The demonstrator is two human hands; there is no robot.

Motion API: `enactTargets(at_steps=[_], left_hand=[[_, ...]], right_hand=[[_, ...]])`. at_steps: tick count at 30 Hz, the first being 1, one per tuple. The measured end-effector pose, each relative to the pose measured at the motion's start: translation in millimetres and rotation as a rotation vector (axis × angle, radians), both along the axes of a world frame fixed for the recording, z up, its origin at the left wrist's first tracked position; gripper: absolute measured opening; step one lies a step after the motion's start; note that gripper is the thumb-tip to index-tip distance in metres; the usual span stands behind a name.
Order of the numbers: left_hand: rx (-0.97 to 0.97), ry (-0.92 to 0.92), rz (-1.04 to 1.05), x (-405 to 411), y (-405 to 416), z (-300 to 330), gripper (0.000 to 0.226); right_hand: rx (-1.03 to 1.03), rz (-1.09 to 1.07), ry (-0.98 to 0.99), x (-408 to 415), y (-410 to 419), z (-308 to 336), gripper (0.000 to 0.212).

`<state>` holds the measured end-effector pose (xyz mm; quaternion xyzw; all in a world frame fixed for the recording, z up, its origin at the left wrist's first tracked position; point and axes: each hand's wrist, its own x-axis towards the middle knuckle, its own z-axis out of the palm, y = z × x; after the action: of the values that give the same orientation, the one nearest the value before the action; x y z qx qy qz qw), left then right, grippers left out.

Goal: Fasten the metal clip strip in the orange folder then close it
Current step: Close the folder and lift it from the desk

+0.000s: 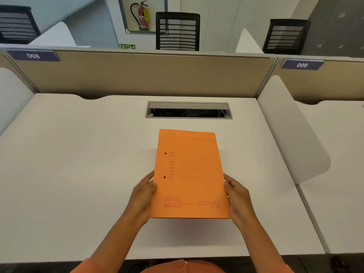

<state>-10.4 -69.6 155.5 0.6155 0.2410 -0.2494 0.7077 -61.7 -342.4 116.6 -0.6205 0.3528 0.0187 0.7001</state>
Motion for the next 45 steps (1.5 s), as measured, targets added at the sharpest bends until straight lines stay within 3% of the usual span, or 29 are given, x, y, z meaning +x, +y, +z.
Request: enactTargets(at_steps=[14,25,29,39,45], left_hand=[[0.030,-0.202,0.078,71,77,69,0.053],[0.224,-0.264,0.166,158,159,83,0.054],[0.322,-0.262,0.196,201,182,74,0.056],[0.444,-0.256,0.193,305,222,4,0.032],[0.479,-0.219,0.197,352,239,-47,0.031]], right_hand=[[-0.024,0.158,-0.182,97,86,71,0.028],[-0.028,0.247,-0.278,205,179,92,0.028],[-0.061,0.255,-0.244,251,213,80,0.032],[-0.159,0.184,-0.144,343,266,18,0.050],[-0.237,0.148,-0.067,376,283,-17,0.045]])
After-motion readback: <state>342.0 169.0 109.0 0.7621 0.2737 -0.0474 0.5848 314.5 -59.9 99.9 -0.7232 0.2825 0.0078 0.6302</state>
